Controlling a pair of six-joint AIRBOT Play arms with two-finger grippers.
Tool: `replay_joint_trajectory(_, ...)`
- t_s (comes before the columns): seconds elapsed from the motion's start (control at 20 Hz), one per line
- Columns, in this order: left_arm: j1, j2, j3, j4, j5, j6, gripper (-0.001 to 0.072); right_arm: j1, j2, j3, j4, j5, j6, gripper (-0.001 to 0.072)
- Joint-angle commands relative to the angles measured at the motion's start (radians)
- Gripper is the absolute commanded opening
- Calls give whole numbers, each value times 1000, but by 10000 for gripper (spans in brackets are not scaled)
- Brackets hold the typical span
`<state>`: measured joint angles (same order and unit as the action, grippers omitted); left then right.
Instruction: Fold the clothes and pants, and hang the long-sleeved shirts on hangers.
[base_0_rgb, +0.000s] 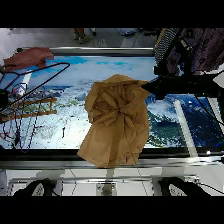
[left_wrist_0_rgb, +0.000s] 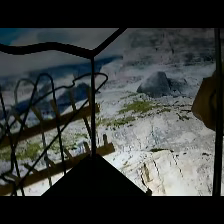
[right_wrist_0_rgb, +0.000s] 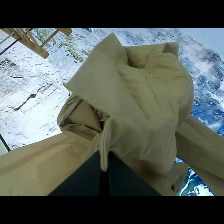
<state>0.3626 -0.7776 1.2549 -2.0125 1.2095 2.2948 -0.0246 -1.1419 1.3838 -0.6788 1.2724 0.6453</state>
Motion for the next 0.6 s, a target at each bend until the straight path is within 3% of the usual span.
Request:
replay_joint_trajectory(0.0, -50, 90, -5, -59, -32, 344, 23, 0, 0, 0, 0, 0, 0, 28)
replay_joint_trajectory(0.1, -137, 120, -53, -91, -33, 479, 23, 0, 0, 0, 0, 0, 0, 28)
replay_joint_trajectory(0.35, -457, 131, -201, -63, -104, 486, 22, 0, 0, 0, -8, -1, 32, 28)
replay_joint_trajectory(0.55, -715, 127, -207, 190, -301, 418, 21, 0, 0, 0, -16, -34, 124, 26)
